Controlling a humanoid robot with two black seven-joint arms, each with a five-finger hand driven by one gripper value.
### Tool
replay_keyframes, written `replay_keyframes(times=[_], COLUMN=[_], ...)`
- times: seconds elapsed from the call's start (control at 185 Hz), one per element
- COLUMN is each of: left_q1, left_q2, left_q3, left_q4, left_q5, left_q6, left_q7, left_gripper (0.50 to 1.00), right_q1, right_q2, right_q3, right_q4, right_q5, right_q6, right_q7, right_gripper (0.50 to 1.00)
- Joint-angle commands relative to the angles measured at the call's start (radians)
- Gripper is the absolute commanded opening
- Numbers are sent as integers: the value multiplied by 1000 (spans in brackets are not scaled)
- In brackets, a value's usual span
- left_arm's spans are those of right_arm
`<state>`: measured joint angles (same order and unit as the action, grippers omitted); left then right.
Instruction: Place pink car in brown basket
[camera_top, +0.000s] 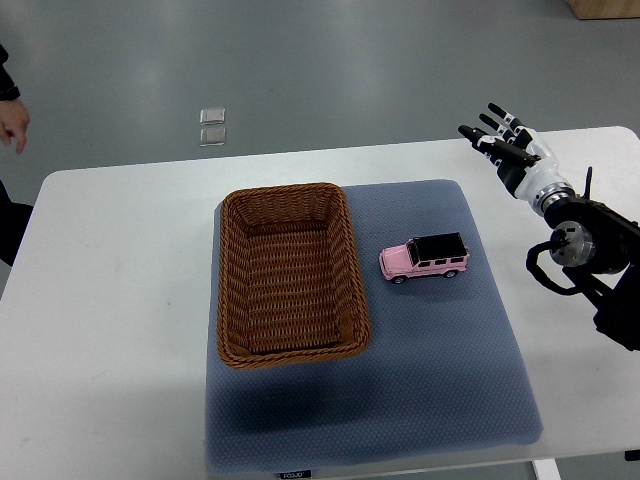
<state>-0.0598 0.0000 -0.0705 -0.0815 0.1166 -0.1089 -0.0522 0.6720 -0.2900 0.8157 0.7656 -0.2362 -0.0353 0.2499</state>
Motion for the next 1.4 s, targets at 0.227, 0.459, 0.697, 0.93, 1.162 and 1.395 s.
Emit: replay_keyframes(times=[0.227,0.459,0.697,0.93,1.162,1.395], left_q1=[0,0,0,0,0,0], left_q2=[0,0,0,0,0,0], left_q3=[0,-2,-2,-2,-2,-2], left_q4=[-1,0,2,3,3,3], left_q5=[0,0,0,0,0,0], left_q6=[0,0,0,0,0,0], left_q7=[0,0,0,0,0,0], left_gripper=[1000,1000,1000,1000,1000,1000], right_q1=[0,0,0,1,4,8], right_q2=[-1,-1,-3,-4,-6,-14], right_q3=[-1,-6,-7,-10,-13,-17], right_q4=[6,8,8,9,9,11], right_q5=[-2,-2,-3,-6,-8,-75], right_q6=[0,0,14,23,46,77], right_q7=[-1,0,0,0,0,2], right_gripper=[913,913,913,913,913,913])
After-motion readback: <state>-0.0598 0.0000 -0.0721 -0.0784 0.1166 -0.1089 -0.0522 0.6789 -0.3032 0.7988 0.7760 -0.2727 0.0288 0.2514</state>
